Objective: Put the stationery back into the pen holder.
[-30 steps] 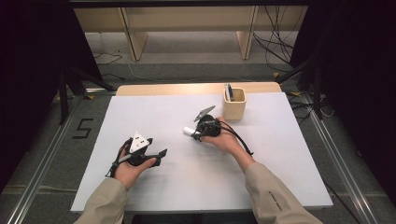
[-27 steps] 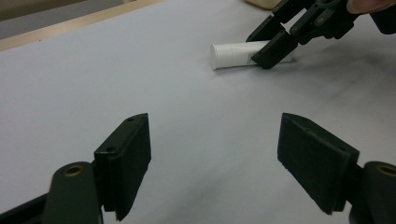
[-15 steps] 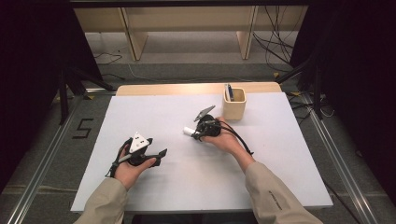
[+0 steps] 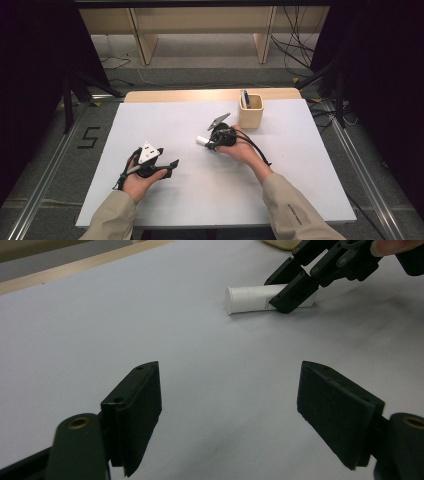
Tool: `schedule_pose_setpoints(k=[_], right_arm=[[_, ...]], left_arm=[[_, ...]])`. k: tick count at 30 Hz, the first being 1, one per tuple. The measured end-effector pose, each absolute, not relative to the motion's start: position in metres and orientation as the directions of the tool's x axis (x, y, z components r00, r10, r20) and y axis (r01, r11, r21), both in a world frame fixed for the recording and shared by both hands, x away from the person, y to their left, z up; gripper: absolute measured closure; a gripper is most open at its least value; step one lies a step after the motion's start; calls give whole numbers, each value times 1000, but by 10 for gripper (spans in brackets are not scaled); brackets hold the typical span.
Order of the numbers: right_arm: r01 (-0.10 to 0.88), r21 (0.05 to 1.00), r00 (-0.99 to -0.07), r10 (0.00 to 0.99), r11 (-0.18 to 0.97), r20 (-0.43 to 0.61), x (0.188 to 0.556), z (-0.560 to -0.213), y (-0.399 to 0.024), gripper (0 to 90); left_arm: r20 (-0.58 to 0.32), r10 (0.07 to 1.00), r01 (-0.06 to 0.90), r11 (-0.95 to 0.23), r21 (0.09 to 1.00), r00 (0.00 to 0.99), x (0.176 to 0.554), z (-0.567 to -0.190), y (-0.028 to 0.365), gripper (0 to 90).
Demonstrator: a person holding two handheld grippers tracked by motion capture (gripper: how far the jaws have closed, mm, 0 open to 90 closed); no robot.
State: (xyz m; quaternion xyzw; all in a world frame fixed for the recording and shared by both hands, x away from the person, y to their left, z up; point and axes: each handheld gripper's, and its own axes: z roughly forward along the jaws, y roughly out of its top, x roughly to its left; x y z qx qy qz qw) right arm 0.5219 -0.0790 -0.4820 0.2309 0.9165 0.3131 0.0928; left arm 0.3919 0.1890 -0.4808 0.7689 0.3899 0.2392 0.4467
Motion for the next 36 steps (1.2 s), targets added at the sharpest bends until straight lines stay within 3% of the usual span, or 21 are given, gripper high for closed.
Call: schedule_pose_setpoints(k=[36], right_arm=[[390,660,-861,508,642,15,518,-478,-83,706]], left_arm=[[19,816,388,-296,873,578,392,-481,190,257]])
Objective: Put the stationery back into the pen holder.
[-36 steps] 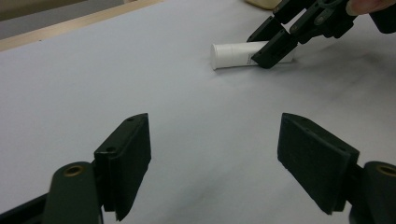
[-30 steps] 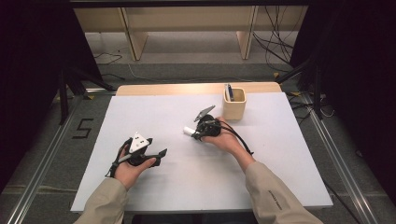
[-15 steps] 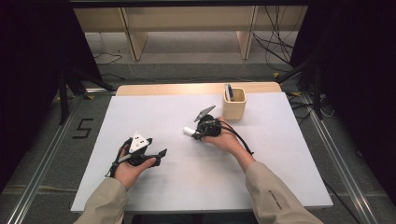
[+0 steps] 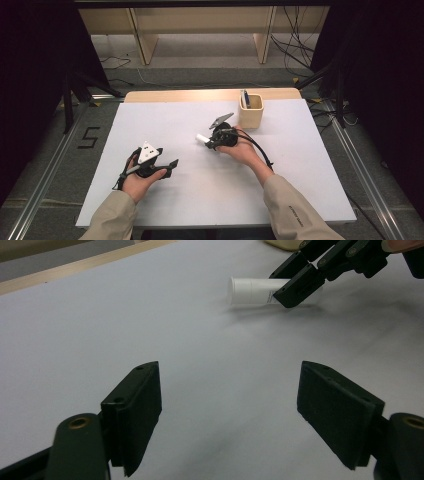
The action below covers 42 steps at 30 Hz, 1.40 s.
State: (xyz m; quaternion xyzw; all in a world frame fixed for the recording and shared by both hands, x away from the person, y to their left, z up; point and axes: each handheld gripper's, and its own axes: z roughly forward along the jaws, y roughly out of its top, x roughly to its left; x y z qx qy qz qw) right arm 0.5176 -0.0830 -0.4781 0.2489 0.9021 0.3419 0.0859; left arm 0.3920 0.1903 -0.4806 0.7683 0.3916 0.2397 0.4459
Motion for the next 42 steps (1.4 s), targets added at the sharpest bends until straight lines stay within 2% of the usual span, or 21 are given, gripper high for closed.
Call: schedule_pose_setpoints(k=[21,42], right_arm=[[404,748,-831,553,526,59,509,-466,-98,706],[405,808,-779,624,427,61,508,-445,-128,705]], left_arm=[[23,816,385,-296,874,577,392,-480,191,257],[20,817,388,-295,873,576,392,-481,191,257]])
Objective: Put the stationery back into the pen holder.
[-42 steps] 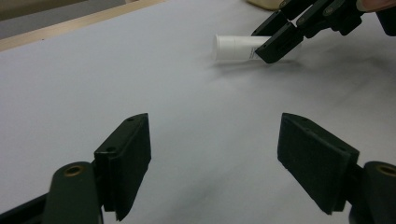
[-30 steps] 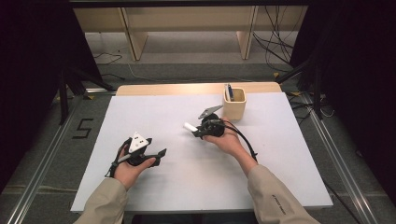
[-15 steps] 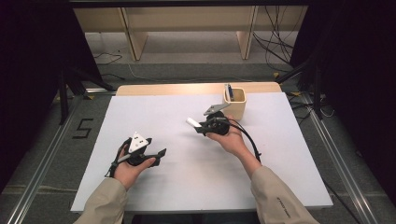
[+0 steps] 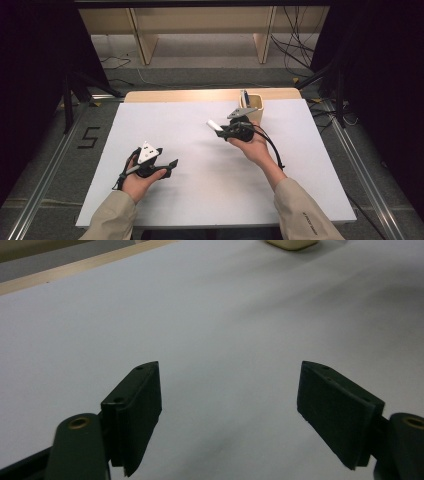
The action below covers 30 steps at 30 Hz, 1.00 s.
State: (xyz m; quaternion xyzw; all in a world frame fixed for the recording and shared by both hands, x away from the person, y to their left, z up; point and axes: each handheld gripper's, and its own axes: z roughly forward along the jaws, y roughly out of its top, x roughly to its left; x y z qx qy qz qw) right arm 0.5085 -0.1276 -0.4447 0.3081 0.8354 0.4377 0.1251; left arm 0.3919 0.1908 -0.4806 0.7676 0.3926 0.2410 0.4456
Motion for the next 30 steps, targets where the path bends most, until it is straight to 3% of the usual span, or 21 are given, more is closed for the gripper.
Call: schedule_pose_setpoints(k=[30], right_arm=[[403,845,-737,672,351,73,512,-425,-158,705]], left_arm=[[20,818,388,-294,873,575,392,-481,191,257]])
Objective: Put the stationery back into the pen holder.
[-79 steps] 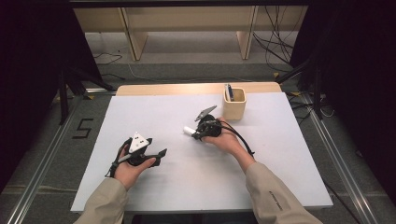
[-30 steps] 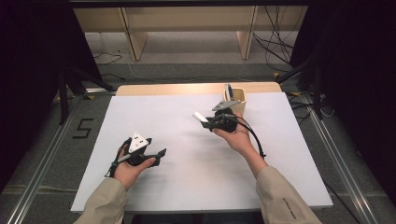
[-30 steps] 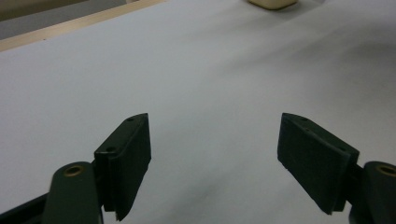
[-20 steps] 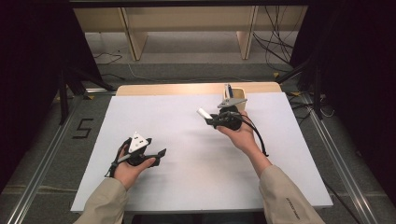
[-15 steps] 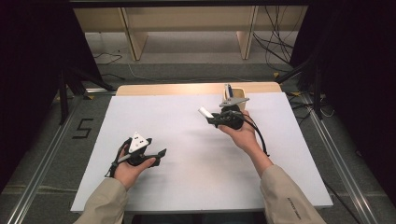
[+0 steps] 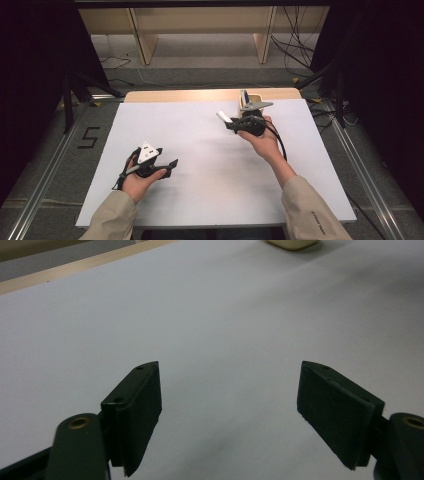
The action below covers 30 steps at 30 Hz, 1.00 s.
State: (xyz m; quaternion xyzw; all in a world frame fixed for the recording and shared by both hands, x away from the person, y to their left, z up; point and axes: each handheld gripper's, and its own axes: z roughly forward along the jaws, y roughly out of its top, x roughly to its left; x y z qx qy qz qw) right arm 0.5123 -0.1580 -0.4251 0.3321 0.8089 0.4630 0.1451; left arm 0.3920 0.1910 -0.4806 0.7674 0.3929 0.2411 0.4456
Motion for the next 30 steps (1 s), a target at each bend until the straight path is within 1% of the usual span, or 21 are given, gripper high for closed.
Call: schedule_pose_setpoints(k=[30], right_arm=[[399,861,-711,699,315,73,514,-415,-169,705]], left_arm=[[20,818,388,-294,874,575,392,-480,191,258]])
